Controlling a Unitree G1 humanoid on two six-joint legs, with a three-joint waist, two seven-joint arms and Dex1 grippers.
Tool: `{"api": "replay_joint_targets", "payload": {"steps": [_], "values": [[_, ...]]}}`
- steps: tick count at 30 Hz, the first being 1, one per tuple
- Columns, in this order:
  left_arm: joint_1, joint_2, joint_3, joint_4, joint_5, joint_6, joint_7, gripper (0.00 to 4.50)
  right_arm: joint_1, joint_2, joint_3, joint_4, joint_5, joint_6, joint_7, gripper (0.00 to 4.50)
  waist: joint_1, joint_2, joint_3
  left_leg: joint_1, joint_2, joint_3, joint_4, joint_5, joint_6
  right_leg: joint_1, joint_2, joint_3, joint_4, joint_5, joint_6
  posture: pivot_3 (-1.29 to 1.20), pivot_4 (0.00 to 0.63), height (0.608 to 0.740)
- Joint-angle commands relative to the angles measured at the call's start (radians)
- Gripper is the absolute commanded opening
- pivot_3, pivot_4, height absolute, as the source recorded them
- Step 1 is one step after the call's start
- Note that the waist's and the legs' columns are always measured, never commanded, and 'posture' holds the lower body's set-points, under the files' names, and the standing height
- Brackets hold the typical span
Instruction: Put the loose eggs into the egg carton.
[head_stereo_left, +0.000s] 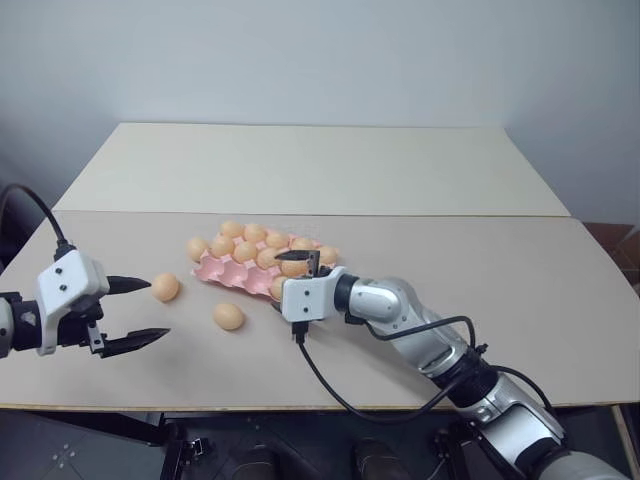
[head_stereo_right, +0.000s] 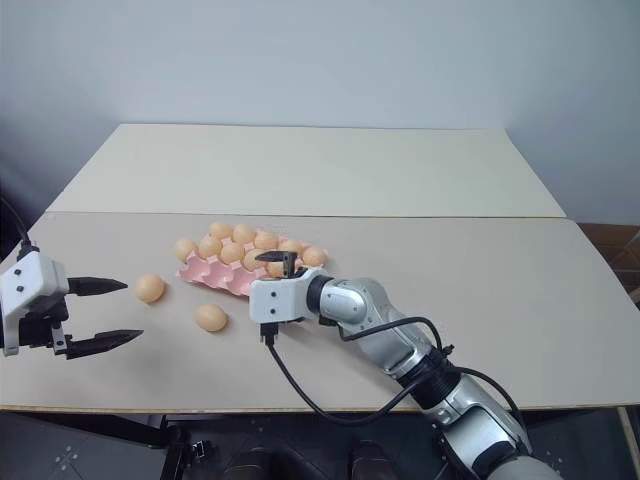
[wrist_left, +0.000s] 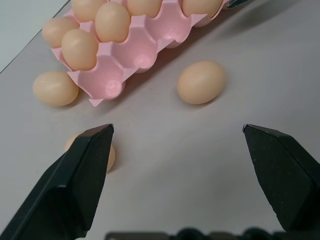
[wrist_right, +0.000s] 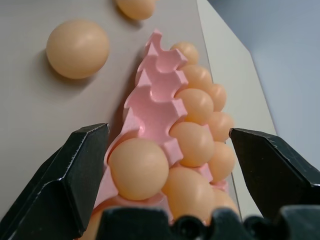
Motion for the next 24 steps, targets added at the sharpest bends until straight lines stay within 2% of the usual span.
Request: {"api": "replay_joint_targets", "payload": {"steps": [1,6,13,18,24], "values": [[0.001,0.002,0.029,-0.016,-0.011,-0.001,0.000,4.50,0.018,0.019,-0.068,-0.126,0.066,0.112,0.058,4.48,0.001,0.000,0.000,0.000,0.000,0.000,0.000,0.000,0.000,0.000,0.000,0.000,0.000,0.000,0.000,0.00,0.150,0.740],[0.008,-0.002,0.044,0.006,-0.025,-0.013,-0.021,4.50,0.066,0.013,-0.156,-0.305,0.247,0.345,0.186,4.48,0.002,0.000,0.000,0.000,0.000,0.000,0.000,0.000,0.000,0.000,0.000,0.000,0.000,0.000,0.000,0.00,0.150,0.740],[0.020,-0.025,0.054,0.098,-0.021,-0.092,-0.074,4.50,0.187,-0.142,-0.294,-0.515,0.478,0.556,0.306,4.48,0.003,0.000,0.000,0.000,0.000,0.000,0.000,0.000,0.000,0.001,0.000,-0.001,0.000,0.000,0.000,0.00,0.150,0.740],[0.025,-0.030,0.062,0.105,-0.035,-0.106,-0.089,4.50,0.239,-0.233,-0.347,-0.603,0.550,0.657,0.292,4.48,0.002,0.000,0.000,0.001,0.000,0.000,0.000,0.000,0.000,0.001,0.000,-0.001,0.000,0.000,0.000,0.00,0.150,0.740],[0.026,-0.042,0.061,0.097,-0.047,-0.107,-0.087,4.50,0.238,-0.261,-0.364,-0.631,0.597,0.711,0.246,4.48,0.001,-0.001,0.000,0.001,0.000,0.000,0.000,0.000,0.000,0.001,0.000,0.000,0.000,0.000,0.000,0.00,0.150,0.740]]}}
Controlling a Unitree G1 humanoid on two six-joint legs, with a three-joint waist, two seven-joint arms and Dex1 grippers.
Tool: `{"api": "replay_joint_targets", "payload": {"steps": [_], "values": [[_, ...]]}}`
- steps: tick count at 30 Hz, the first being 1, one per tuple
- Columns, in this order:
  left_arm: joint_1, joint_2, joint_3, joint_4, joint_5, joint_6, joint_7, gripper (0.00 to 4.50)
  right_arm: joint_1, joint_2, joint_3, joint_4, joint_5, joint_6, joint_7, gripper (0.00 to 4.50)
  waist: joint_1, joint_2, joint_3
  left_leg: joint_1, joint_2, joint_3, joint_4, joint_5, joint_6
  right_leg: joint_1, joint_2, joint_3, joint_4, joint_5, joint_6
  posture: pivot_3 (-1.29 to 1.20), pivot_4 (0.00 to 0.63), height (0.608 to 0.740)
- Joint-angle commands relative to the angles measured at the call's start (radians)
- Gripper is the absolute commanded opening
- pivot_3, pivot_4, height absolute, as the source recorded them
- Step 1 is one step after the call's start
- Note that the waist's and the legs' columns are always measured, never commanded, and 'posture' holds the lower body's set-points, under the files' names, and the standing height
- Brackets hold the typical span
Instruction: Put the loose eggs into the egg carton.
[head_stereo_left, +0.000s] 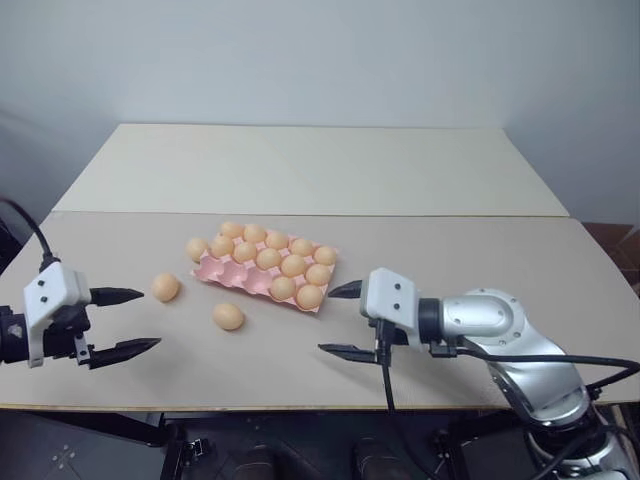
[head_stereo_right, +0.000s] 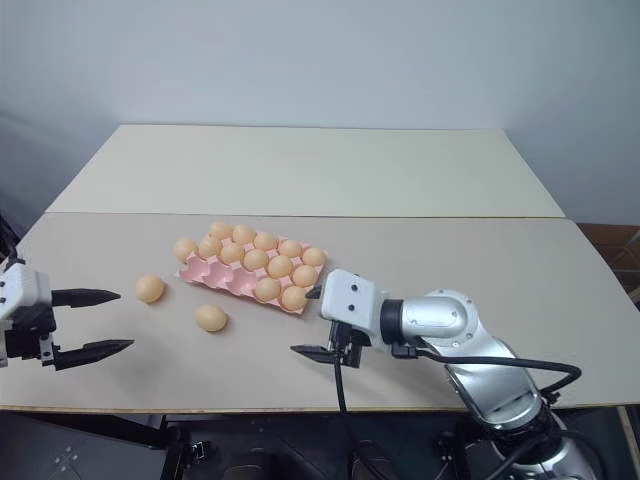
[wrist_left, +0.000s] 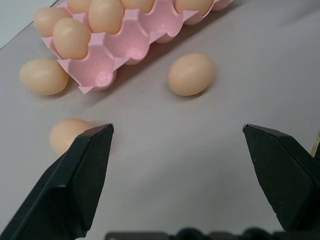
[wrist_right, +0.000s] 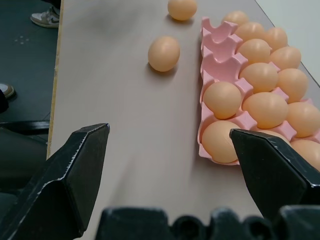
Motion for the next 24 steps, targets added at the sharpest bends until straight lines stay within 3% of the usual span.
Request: {"api": "replay_joint_targets", "payload": {"steps": [1,5,11,15,24], "values": [[0.002,-0.003,0.035,-0.015,-0.013,-0.018,0.003,4.50,-0.012,-0.001,-0.033,-0.040,0.042,0.027,-0.032,4.48,0.001,0.000,0.000,0.000,0.000,0.000,0.000,0.000,0.000,0.000,0.000,0.000,0.000,0.000,0.000,0.00,0.150,0.740],[0.015,-0.009,0.039,-0.026,-0.006,-0.018,0.011,4.50,-0.060,0.039,0.006,-0.006,0.051,0.056,-0.082,4.48,-0.001,0.000,0.000,0.000,0.000,0.000,0.000,0.000,0.000,0.000,0.000,0.000,0.000,0.000,0.000,0.00,0.150,0.740],[0.050,-0.014,0.065,-0.049,0.003,-0.015,0.028,4.50,-0.183,0.203,0.164,0.144,-0.011,0.079,-0.194,4.48,-0.005,0.000,0.000,0.000,0.000,0.000,0.000,0.000,0.000,0.000,0.000,0.000,0.000,0.000,0.000,0.00,0.150,0.740],[0.072,-0.019,0.084,-0.070,0.002,-0.009,0.040,4.50,-0.248,0.304,0.292,0.283,-0.089,0.025,-0.249,4.48,-0.003,0.000,0.000,-0.001,0.000,0.000,0.000,0.000,0.000,-0.001,0.000,0.000,0.000,0.000,0.000,0.00,0.150,0.740],[0.112,-0.026,0.110,-0.098,0.003,-0.001,0.055,4.50,-0.315,0.457,0.400,0.488,-0.204,-0.087,-0.319,4.48,-0.001,-0.001,-0.001,0.000,0.000,0.000,0.000,0.000,0.000,-0.001,0.000,0.000,0.001,0.000,0.000,0.00,0.150,0.740]]}}
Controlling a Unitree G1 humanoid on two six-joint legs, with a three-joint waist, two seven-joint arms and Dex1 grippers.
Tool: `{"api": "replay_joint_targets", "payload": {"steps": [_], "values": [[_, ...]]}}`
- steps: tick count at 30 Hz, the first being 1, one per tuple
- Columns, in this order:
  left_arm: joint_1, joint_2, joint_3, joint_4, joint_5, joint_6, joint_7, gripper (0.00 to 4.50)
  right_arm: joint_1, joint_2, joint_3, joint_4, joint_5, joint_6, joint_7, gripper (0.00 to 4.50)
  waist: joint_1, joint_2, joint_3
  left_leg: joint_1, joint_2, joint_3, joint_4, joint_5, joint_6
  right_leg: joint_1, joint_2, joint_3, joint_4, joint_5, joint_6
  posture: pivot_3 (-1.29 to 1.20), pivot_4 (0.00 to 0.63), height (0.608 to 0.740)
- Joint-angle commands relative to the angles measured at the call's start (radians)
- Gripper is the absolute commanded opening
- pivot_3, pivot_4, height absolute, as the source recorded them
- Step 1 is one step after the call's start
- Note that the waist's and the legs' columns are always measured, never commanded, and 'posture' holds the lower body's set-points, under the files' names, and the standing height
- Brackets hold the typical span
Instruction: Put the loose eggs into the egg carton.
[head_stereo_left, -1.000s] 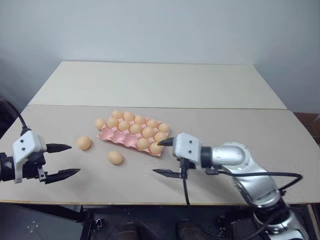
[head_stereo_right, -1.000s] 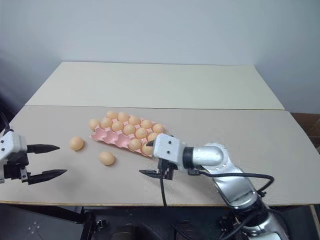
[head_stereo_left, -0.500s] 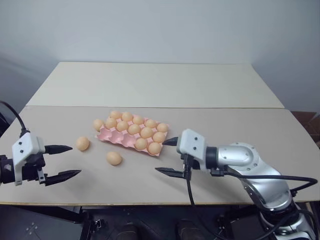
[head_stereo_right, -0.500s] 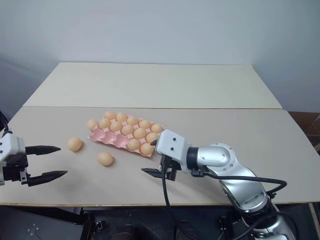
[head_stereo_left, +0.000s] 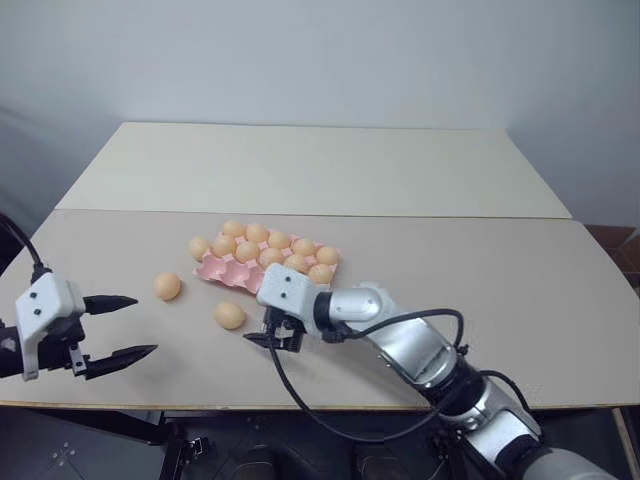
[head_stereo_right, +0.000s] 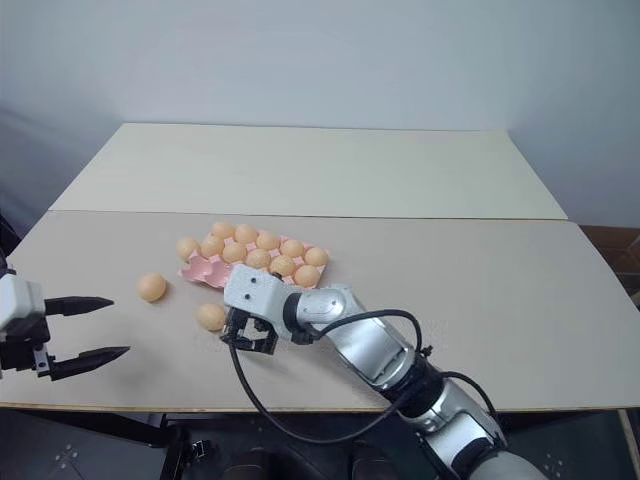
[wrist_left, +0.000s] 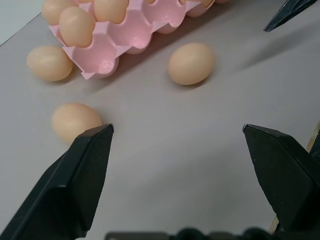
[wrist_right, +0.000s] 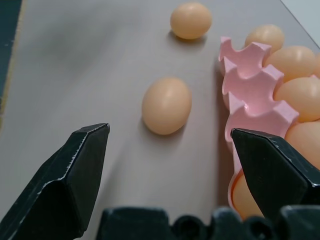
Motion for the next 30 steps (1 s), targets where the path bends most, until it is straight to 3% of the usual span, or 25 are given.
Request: {"api": "replay_joint_targets", "payload": {"steps": [1,14,24,27,30], "values": [[0.011,0.000,0.041,-0.025,-0.002,-0.002,0.008,4.50,-0.021,0.043,0.022,0.035,-0.040,-0.071,-0.025,4.48,-0.001,0.000,0.000,0.000,0.000,0.000,0.000,0.000,0.000,0.000,0.000,0.000,0.000,0.000,0.000,0.00,0.150,0.740],[-0.016,0.010,0.000,-0.023,-0.005,0.001,0.027,4.50,-0.053,0.241,0.068,0.346,-0.167,-0.253,-0.097,4.48,-0.009,-0.001,-0.001,0.000,0.000,0.000,-0.001,0.000,0.000,0.000,0.000,0.000,0.000,0.000,0.000,0.00,0.150,0.740],[-0.021,0.016,0.002,-0.019,0.001,0.004,0.022,4.50,-0.058,0.280,0.052,0.441,-0.202,-0.275,-0.084,4.48,-0.023,-0.002,-0.001,0.000,0.000,0.000,-0.001,0.000,0.000,0.000,0.000,0.000,0.000,0.000,0.000,0.00,0.150,0.740],[-0.024,0.017,-0.001,-0.012,0.003,0.002,0.024,4.50,-0.053,0.275,0.062,0.438,-0.211,-0.283,-0.072,3.90,-0.023,-0.002,-0.001,0.000,0.000,0.000,-0.001,0.000,0.000,0.000,0.000,0.000,0.000,0.000,0.000,0.00,0.150,0.740],[-0.030,0.018,-0.007,-0.008,0.007,0.000,0.025,4.50,-0.045,0.275,0.061,0.429,-0.217,-0.286,-0.068,2.87,-0.024,-0.002,-0.001,0.000,0.000,0.000,-0.001,0.000,0.000,-0.001,0.000,0.000,0.000,0.000,0.000,0.00,0.150,0.740]]}}
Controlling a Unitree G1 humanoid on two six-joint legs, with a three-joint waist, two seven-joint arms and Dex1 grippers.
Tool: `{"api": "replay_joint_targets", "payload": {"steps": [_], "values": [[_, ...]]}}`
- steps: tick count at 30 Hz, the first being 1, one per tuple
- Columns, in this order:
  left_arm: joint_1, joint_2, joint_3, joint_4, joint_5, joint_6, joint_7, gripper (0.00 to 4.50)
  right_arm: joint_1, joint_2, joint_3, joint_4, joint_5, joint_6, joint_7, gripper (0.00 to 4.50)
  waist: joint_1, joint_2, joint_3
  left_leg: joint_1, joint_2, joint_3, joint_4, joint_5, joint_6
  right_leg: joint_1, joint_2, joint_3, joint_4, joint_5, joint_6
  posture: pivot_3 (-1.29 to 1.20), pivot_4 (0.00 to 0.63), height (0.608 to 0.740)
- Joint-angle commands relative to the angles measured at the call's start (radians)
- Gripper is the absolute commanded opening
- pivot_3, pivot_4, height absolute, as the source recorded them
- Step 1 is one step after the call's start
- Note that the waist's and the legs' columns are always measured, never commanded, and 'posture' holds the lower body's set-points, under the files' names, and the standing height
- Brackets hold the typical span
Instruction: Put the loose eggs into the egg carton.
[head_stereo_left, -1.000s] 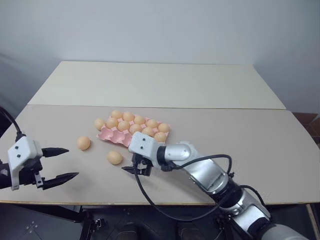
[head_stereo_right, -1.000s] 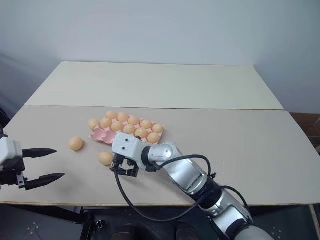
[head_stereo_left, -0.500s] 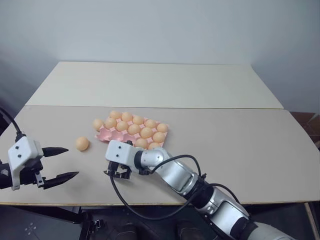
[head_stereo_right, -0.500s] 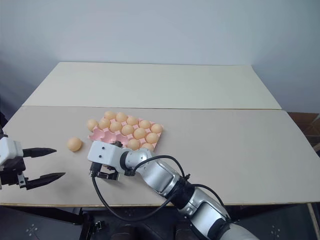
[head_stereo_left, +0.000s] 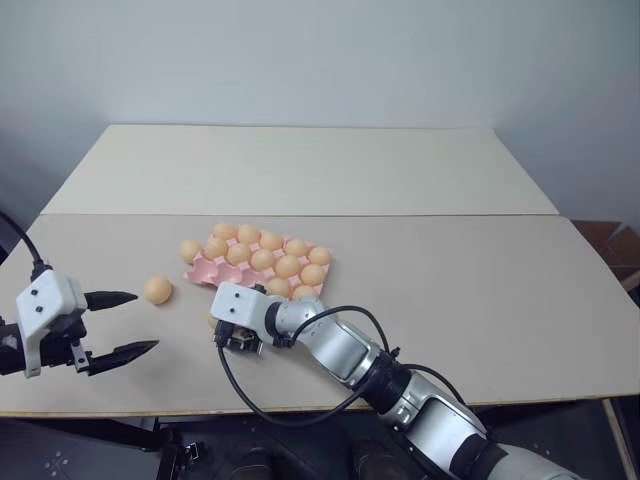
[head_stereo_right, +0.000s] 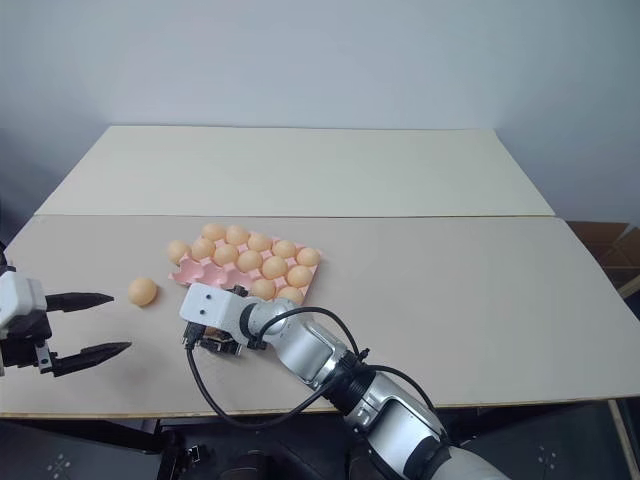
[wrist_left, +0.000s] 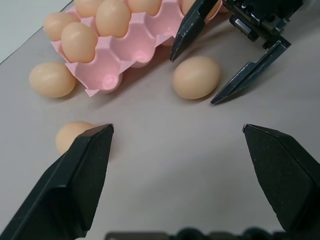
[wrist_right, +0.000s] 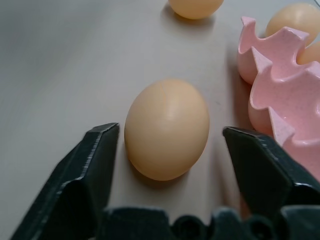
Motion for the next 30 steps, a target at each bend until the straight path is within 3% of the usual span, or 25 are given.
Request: {"api": "replay_joint_targets", "payload": {"steps": [1,2,11,17,30], "values": [[-0.012,0.017,-0.001,-0.006,0.005,-0.002,0.001,4.50,-0.002,0.024,-0.004,-0.044,-0.011,-0.020,0.008,2.52,0.000,0.000,0.000,0.000,0.000,0.000,0.000,0.000,0.000,0.000,0.000,0.000,0.000,0.000,0.000,0.00,0.150,0.740],[-0.015,0.017,-0.004,-0.004,0.005,-0.002,0.001,4.50,0.001,0.024,-0.004,-0.051,-0.014,-0.017,0.008,2.18,0.000,0.000,0.000,0.000,0.000,0.000,0.000,0.000,0.000,0.000,0.000,0.000,0.000,0.000,0.000,0.00,0.150,0.740],[-0.034,0.017,-0.021,0.007,0.010,-0.001,0.004,4.50,0.031,0.006,-0.002,-0.140,-0.027,0.011,0.038,2.18,0.000,0.000,0.000,0.000,0.000,0.000,0.000,0.000,0.000,0.000,0.000,0.000,0.000,0.000,0.000,0.00,0.150,0.740],[-0.025,0.018,-0.010,0.016,0.018,-0.004,-0.005,4.50,0.015,-0.027,-0.086,-0.284,-0.004,0.092,0.061,2.18,0.001,0.000,0.000,0.000,0.000,0.000,0.000,0.000,0.000,0.000,0.000,0.000,0.000,0.000,0.000,0.00,0.150,0.740],[-0.047,0.017,-0.033,0.019,0.016,-0.002,-0.003,4.50,-0.105,-0.137,-0.134,-0.177,-0.048,0.001,0.085,2.18,0.000,-0.001,0.000,0.000,0.000,0.000,-0.001,0.000,0.000,0.000,0.000,0.000,0.000,0.000,0.000,0.00,0.150,0.740]]}}
